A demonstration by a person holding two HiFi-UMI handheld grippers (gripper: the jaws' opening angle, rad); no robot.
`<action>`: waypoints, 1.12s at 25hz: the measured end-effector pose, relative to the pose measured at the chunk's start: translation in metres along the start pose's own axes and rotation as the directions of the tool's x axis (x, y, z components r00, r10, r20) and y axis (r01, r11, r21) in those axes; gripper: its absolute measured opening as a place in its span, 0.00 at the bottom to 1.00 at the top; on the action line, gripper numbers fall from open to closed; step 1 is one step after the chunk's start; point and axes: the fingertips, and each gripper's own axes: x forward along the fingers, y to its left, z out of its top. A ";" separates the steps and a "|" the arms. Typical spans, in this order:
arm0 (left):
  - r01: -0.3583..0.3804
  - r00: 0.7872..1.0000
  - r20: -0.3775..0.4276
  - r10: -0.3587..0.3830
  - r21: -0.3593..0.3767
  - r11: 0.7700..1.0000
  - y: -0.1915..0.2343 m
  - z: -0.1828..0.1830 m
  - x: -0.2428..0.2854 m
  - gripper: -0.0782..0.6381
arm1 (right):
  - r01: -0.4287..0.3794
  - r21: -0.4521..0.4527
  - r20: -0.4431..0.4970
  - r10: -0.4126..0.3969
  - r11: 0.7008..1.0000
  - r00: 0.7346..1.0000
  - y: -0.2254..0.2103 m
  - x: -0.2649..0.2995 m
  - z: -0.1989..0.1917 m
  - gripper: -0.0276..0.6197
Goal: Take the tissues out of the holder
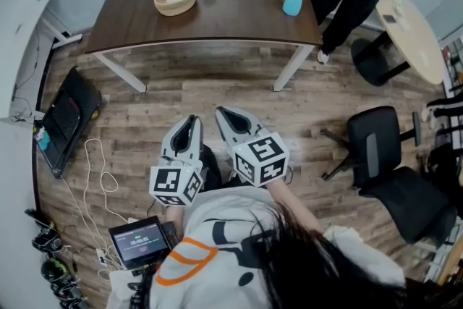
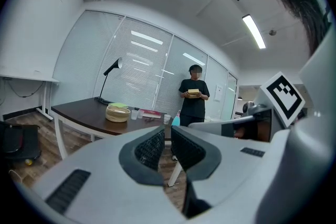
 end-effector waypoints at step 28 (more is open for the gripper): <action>0.098 0.995 -0.026 -0.099 -0.046 0.994 0.210 0.073 0.119 0.16 | 0.129 0.039 -0.025 -0.128 0.991 0.991 -0.016 0.223 0.066 0.06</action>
